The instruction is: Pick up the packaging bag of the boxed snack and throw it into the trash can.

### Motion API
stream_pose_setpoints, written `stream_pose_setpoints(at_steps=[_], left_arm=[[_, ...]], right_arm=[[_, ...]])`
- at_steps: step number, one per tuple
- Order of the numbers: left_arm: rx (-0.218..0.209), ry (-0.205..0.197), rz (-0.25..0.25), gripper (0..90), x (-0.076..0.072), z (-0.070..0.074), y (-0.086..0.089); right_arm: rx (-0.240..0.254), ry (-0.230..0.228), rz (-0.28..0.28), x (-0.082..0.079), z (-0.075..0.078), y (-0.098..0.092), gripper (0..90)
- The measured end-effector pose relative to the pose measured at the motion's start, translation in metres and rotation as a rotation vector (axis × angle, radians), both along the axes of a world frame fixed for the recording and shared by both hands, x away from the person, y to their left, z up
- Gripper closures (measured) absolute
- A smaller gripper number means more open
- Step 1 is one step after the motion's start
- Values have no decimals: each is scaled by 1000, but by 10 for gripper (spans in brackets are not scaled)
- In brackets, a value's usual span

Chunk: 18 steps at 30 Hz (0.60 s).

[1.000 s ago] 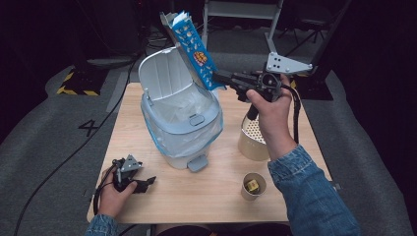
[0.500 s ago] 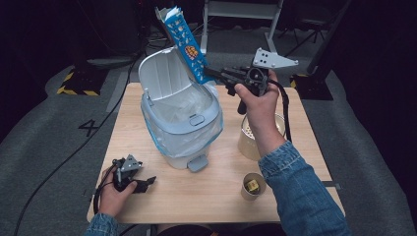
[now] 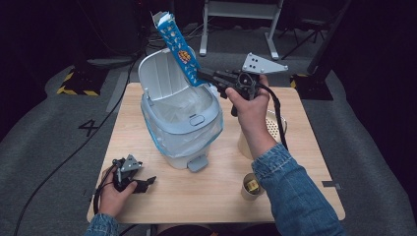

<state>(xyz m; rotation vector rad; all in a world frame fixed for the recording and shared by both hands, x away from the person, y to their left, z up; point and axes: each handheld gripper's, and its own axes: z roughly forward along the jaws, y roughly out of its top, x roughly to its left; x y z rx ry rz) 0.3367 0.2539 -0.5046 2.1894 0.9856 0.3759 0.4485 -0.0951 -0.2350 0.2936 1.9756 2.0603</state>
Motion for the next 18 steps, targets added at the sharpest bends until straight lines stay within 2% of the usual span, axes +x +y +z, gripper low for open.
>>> stream_pose_setpoints(at_steps=[4,7,8,11,13,17,18], left_arm=[[-1,0,1,207,0,0,0],[-1,0,-1,207,0,0,0],[-1,1,-1,207,0,0,0],[-1,1,-1,207,0,0,0],[0,0,0,207,0,0,0],[-1,0,0,207,0,0,0],[-1,-1,1,207,0,0,0]], right_arm=[[-34,2,8,0,-6,6,857],[-82,11,-4,0,-13,14,819],[-98,19,-7,1,-16,17,787],[-155,40,-31,2,-24,26,577],[-193,43,-49,1,-27,27,477],[-181,60,-50,-1,-27,19,373],[-179,70,-44,-2,-26,16,373]])
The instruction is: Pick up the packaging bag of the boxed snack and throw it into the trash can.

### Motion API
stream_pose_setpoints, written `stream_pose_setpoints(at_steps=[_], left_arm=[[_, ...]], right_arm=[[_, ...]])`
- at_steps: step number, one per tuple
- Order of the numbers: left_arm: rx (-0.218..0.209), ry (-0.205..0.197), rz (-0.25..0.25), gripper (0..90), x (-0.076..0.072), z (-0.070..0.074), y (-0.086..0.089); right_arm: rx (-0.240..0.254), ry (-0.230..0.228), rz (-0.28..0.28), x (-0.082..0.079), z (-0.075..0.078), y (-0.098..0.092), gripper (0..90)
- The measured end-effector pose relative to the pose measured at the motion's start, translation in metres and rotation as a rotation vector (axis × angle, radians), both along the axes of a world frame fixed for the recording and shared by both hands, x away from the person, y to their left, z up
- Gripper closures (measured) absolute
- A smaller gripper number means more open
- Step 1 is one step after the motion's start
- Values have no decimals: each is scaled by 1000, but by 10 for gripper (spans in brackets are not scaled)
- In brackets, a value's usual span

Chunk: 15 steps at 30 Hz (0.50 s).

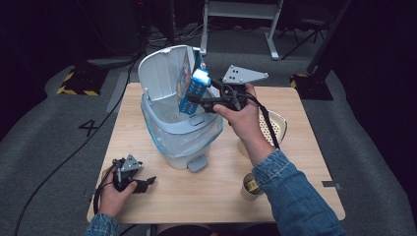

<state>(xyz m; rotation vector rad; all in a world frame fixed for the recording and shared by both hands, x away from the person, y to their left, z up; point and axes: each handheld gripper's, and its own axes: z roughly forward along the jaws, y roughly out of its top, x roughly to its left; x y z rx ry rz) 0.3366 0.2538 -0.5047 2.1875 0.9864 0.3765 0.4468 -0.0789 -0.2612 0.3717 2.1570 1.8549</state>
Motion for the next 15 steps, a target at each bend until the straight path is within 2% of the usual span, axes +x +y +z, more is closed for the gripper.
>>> stream_pose_setpoints(at_steps=[4,6,8,9,11,12,13,15], left_arm=[[1,1,-1,207,0,0,0],[-2,3,-2,206,0,0,0],[-4,4,-1,205,0,0,0],[-4,4,0,205,0,0,0],[-4,4,0,205,0,0,0],[-4,5,-1,205,0,0,0],[-4,5,-2,205,1,0,0],[-1,3,-5,205,1,0,0]], right_arm=[[-17,11,16,-4,5,-10,370],[-26,27,-6,-5,8,-15,378],[-30,40,-16,-4,9,-18,478],[-31,48,-16,-3,9,-18,489],[-37,68,5,-3,9,-16,629],[-39,78,26,-5,10,-13,634],[-46,78,23,-7,10,-10,654],[-61,67,19,-11,12,-4,735]])
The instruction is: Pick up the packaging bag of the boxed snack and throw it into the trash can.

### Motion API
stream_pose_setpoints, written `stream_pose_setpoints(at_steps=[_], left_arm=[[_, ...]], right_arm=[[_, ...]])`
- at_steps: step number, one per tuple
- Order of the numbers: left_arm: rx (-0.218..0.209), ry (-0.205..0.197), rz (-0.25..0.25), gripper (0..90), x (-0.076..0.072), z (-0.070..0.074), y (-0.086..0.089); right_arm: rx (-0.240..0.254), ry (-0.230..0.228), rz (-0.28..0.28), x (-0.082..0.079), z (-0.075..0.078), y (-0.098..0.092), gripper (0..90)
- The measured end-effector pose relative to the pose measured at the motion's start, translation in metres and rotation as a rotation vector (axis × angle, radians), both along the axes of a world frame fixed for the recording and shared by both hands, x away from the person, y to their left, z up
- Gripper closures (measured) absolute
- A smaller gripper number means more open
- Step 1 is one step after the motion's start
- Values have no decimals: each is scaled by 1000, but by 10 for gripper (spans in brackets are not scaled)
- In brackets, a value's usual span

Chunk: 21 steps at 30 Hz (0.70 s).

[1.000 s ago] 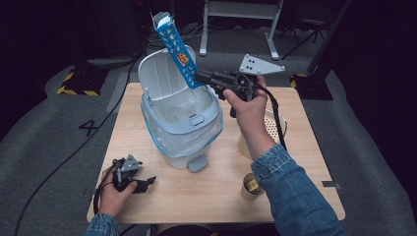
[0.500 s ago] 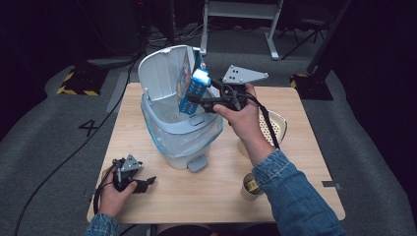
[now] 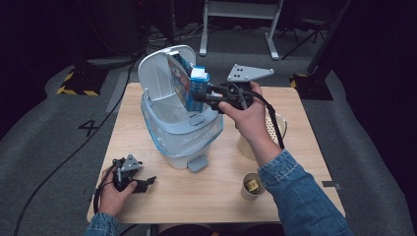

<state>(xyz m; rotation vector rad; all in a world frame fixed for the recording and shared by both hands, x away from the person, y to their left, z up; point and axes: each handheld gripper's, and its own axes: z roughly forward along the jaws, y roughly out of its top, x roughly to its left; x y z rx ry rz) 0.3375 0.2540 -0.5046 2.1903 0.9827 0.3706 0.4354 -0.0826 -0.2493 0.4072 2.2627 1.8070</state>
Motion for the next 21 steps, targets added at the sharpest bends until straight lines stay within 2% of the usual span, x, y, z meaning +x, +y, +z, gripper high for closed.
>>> stream_pose_setpoints(at_steps=[2,7,11,13,15,17,18,19,21], left_arm=[[1,-1,0,204,0,0,0],[2,-1,0,204,0,0,0],[2,-1,0,204,0,0,0],[2,-1,1,205,0,0,0],[1,-1,0,205,0,0,0],[0,-1,1,204,0,0,0],[0,-1,1,204,0,0,0],[1,-1,0,204,0,0,0],[0,-1,0,204,0,0,0]], right_arm=[[-1,-15,16,-4,2,6,802],[15,-61,60,-7,6,8,873],[22,-46,105,1,4,6,876],[-1,-32,137,7,3,4,854],[-56,-35,129,14,1,1,747],[-82,-62,62,18,-1,-5,627],[-63,-55,20,19,-2,-8,526],[-28,-37,-7,20,-3,-12,480],[4,-25,-24,20,-2,-17,416]])
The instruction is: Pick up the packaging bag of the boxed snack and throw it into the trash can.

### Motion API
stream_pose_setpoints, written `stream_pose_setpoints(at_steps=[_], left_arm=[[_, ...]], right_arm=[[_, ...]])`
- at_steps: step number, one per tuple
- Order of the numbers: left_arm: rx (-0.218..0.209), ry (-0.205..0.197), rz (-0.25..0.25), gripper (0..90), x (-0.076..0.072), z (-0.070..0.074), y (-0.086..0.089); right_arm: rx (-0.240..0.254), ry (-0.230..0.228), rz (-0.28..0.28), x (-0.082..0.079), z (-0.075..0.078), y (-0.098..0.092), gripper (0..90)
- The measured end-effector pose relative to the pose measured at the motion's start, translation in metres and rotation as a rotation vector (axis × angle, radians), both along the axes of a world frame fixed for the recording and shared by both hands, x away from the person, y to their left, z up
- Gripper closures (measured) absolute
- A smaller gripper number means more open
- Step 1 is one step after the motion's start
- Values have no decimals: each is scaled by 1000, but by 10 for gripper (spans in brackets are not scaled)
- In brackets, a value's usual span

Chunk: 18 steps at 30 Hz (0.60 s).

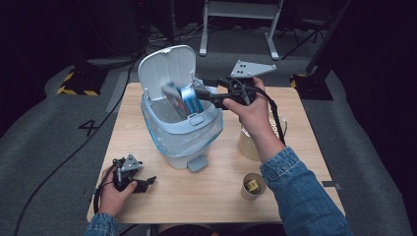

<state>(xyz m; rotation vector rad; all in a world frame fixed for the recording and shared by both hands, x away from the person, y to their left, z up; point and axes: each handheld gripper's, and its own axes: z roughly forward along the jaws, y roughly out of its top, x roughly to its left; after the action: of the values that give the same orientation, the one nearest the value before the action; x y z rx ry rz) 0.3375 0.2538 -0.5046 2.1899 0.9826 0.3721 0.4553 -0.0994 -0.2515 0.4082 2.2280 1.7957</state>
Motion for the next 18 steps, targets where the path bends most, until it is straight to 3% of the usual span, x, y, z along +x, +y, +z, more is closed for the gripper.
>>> stream_pose_setpoints(at_steps=[2,7,11,18], left_arm=[[0,0,0,204,0,0,0],[1,-2,-1,204,0,0,0],[1,0,-1,204,0,0,0],[1,0,-1,204,0,0,0]], right_arm=[[3,-2,-9,-2,1,-4,400],[-41,10,-38,-9,3,-17,384],[-115,16,-80,-18,4,-34,374],[-193,61,-104,-33,-1,-74,322]])
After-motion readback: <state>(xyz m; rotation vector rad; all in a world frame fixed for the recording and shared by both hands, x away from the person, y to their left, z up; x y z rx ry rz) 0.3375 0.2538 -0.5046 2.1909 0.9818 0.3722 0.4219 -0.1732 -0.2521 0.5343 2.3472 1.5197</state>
